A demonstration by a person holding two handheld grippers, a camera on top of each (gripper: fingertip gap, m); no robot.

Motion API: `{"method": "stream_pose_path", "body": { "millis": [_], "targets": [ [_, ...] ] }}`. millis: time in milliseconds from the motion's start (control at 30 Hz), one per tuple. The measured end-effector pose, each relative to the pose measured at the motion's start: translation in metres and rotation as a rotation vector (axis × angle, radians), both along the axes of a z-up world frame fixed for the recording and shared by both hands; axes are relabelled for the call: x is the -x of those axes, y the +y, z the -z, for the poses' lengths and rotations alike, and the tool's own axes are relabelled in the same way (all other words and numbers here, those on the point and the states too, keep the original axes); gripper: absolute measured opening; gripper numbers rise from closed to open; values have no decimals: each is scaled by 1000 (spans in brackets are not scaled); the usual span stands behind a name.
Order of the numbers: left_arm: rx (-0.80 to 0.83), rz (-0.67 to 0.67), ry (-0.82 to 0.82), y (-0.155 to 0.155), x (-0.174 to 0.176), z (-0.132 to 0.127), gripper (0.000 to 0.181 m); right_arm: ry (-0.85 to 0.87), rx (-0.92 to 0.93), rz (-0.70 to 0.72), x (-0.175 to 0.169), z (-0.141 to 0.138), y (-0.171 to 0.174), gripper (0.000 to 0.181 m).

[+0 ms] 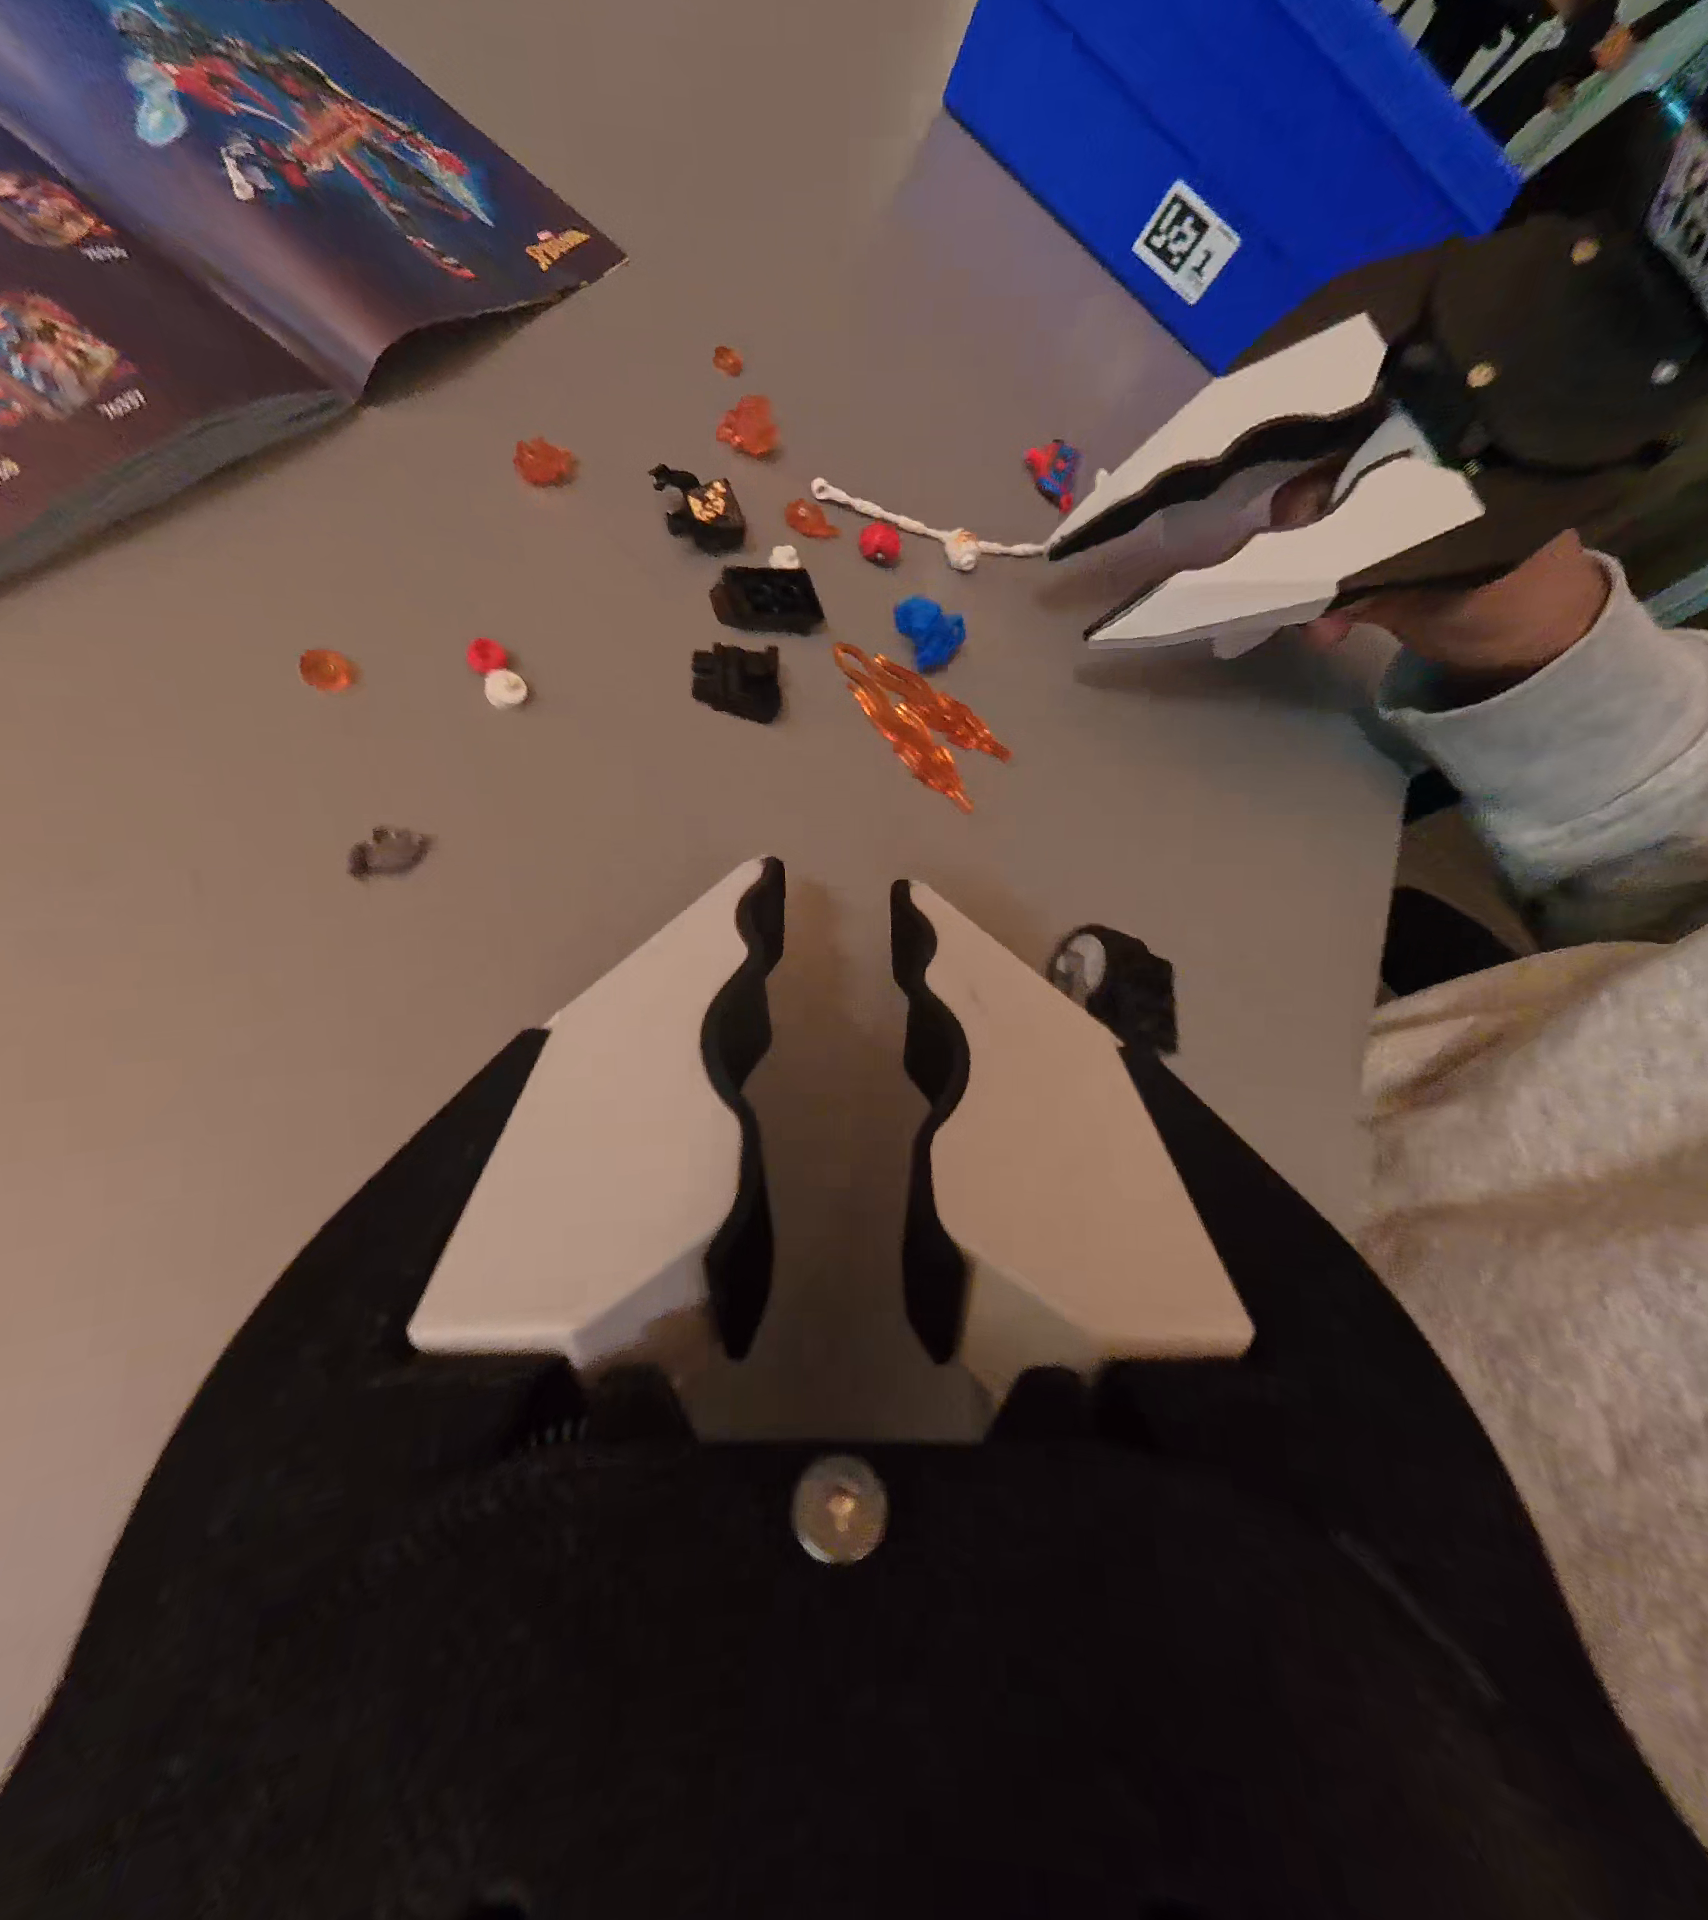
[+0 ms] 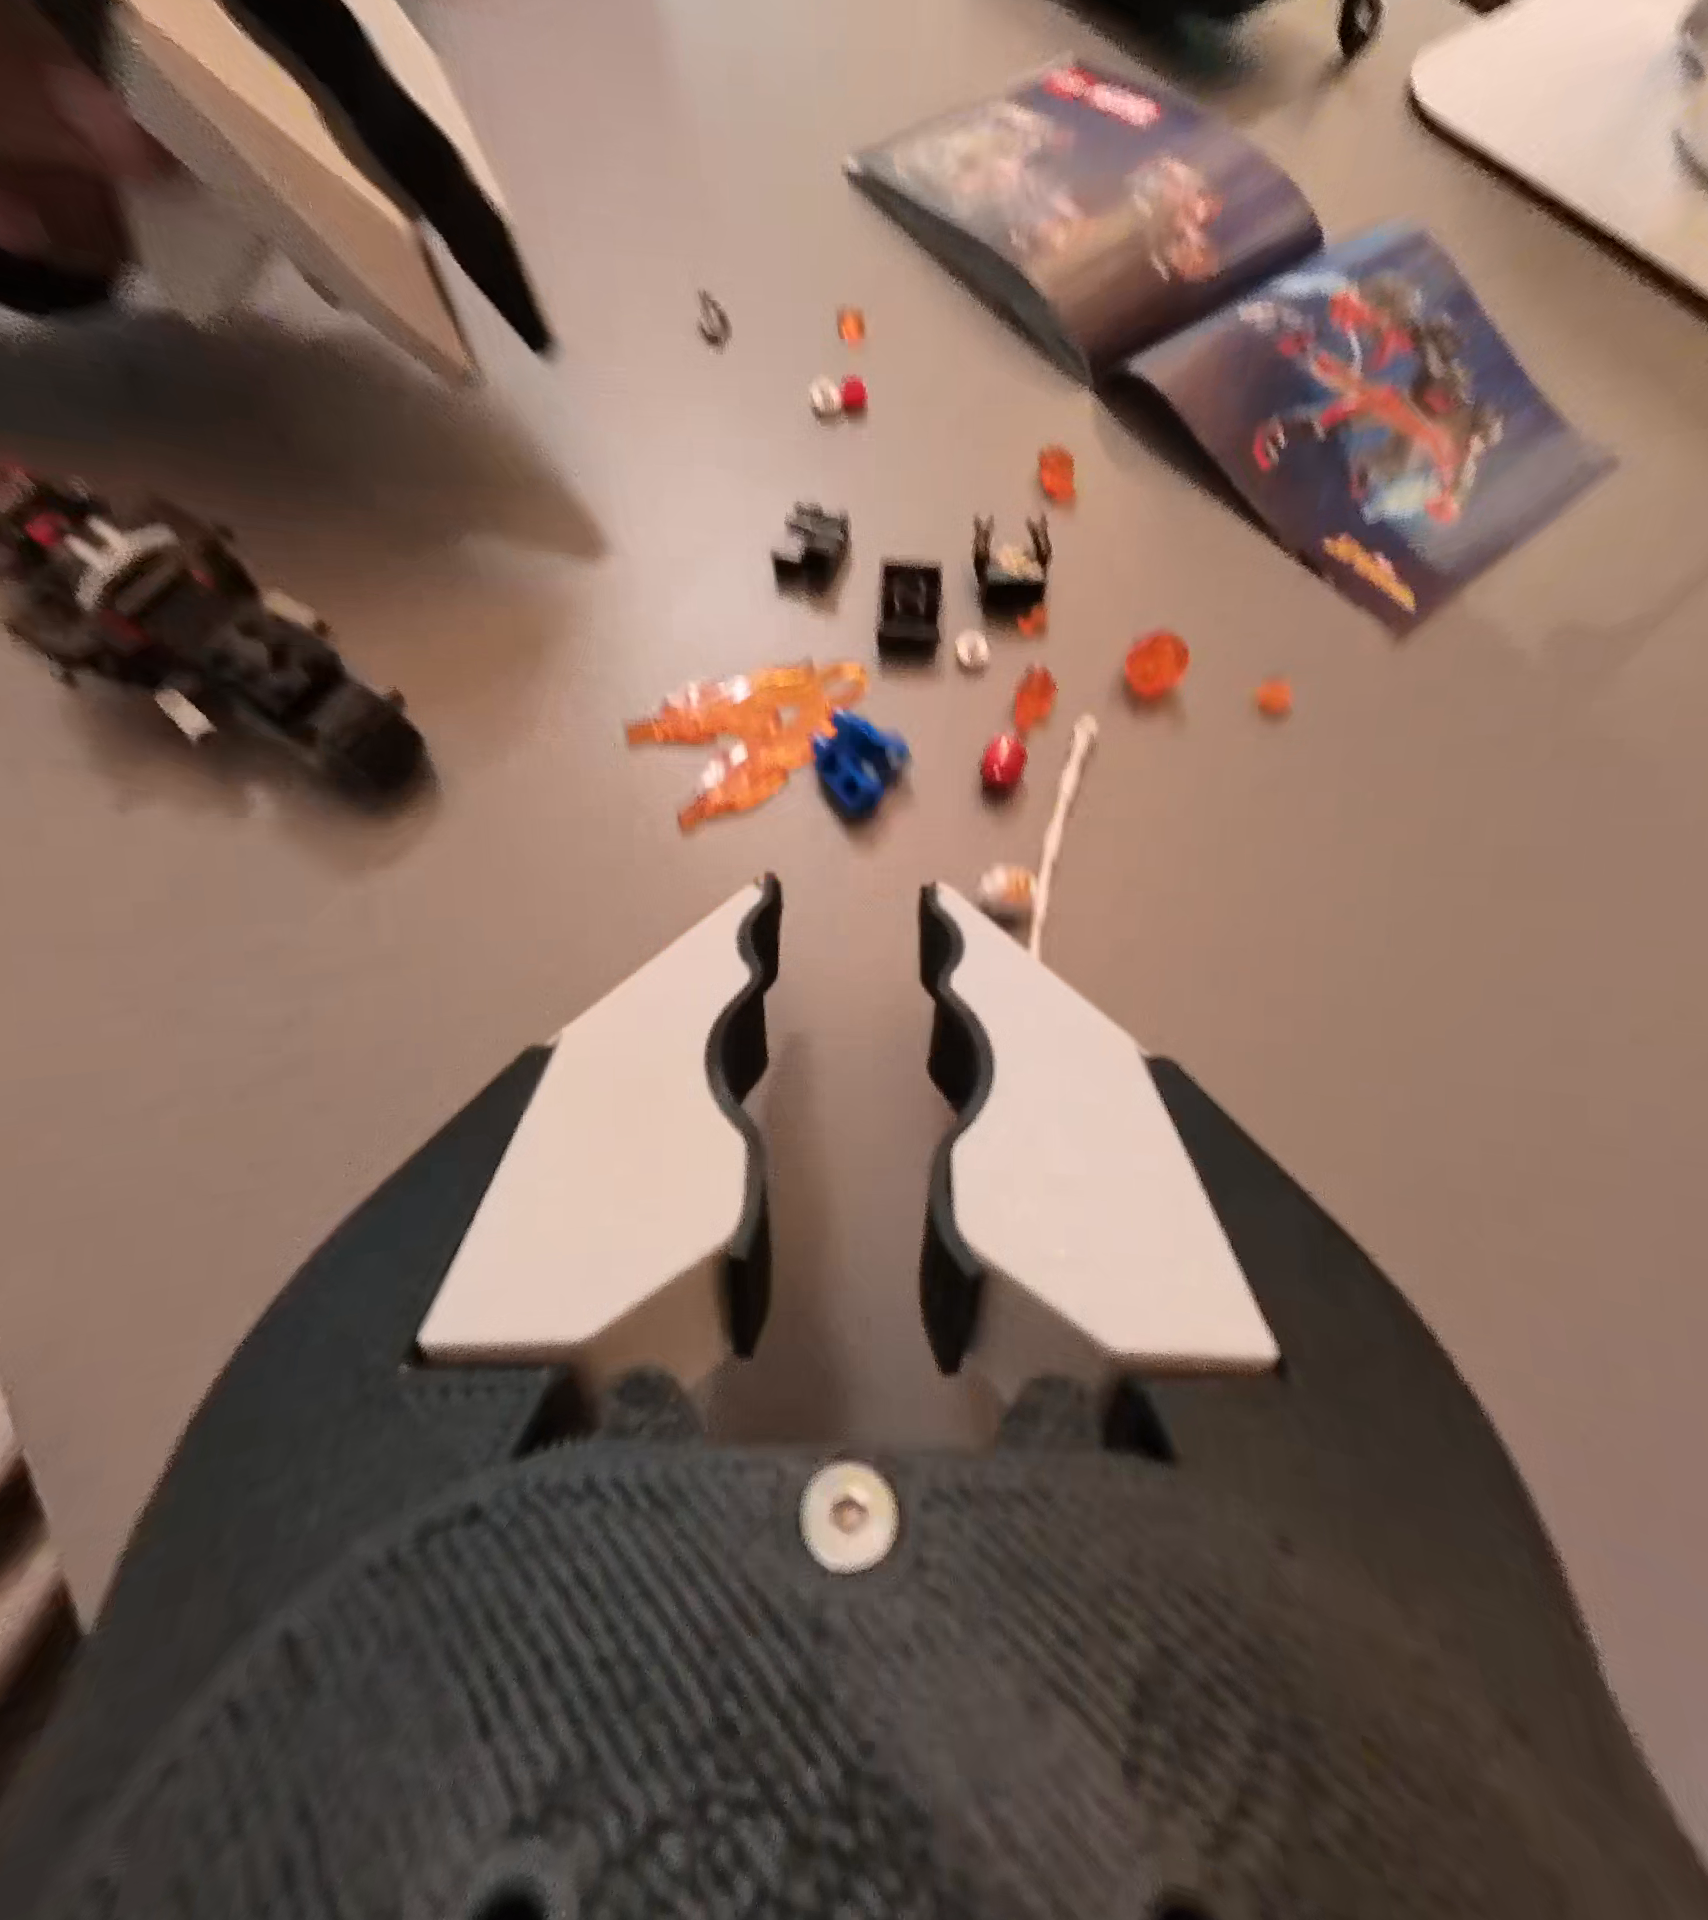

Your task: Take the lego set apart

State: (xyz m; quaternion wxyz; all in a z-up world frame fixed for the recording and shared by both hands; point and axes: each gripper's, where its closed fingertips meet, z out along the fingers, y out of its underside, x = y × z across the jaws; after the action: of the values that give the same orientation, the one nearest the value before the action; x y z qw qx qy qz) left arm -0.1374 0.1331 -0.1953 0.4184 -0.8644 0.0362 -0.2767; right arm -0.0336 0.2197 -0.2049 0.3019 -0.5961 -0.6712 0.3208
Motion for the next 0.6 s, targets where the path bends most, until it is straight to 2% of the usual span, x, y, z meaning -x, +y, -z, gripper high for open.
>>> {"method": "stream_pose_path", "body": {
  "millis": [33, 200, 333, 467, 600],
  "targets": [
    [-8, -4, 2, -7, -2, -2, 19, -18, -24, 32, -10, 3, 3, 27],
    [-94, -32, 30, -46, -21, -20, 22, -8, 11, 197, -70, 1, 11, 29],
    [-151, -38, -84, -73, -35, -36, 32, -41, -96, 317, -110, 9, 40, 34],
    [-141, -39, -119, -84, -49, -34, 38, 31, -17, 346, -101, 3, 61, 42],
    [-90, -71, 36, -84, -58, -15, 53, 104, 94, 301, -75, -5, 64, 45]
  ]
}}
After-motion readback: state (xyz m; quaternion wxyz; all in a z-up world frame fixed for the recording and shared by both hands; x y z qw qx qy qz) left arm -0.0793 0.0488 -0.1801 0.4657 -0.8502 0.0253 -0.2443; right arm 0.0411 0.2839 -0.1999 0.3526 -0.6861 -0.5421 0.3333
